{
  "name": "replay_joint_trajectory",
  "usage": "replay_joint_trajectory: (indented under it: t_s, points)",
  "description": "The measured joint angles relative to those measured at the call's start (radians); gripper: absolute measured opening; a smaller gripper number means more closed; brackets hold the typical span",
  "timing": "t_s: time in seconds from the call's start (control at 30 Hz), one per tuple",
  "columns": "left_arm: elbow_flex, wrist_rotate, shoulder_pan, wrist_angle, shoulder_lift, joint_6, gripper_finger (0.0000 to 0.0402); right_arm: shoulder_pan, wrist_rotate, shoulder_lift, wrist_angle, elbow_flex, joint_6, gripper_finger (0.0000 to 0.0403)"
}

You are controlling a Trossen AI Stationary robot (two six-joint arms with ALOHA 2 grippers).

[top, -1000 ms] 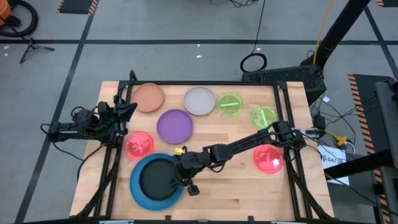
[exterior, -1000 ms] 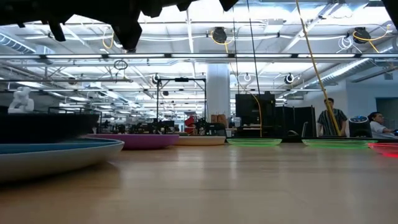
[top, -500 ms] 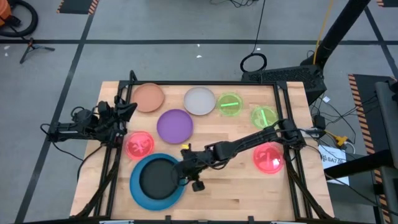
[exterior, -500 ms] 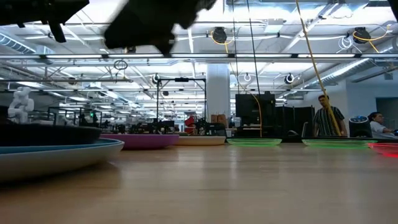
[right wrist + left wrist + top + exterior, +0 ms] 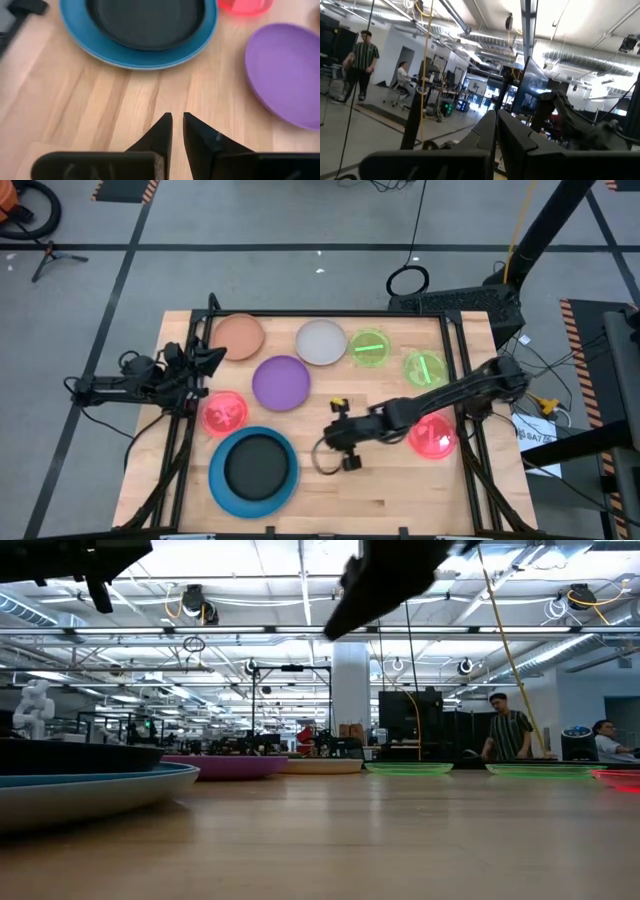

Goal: Stack plastic plates
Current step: Stack the purple plate on the black plate

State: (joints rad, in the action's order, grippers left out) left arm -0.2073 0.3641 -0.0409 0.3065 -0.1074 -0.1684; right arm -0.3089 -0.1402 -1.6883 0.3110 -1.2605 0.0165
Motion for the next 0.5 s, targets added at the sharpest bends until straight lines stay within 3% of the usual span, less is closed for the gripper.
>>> replay_joint_trajectory:
  t_s: [0.27,0.5]
  points:
    - [0.000,0.000,0.000,0.201,-0.233,-0.028,0.0024,0.015,-0.148,0.289,-0.234,0.313,-0.114,0.0031]
    - [-0.018,0.025,0.000,0.317,-0.468,-0.148,0.0024,0.056,-0.148,0.499,-0.300,0.464,-0.237,0.0031]
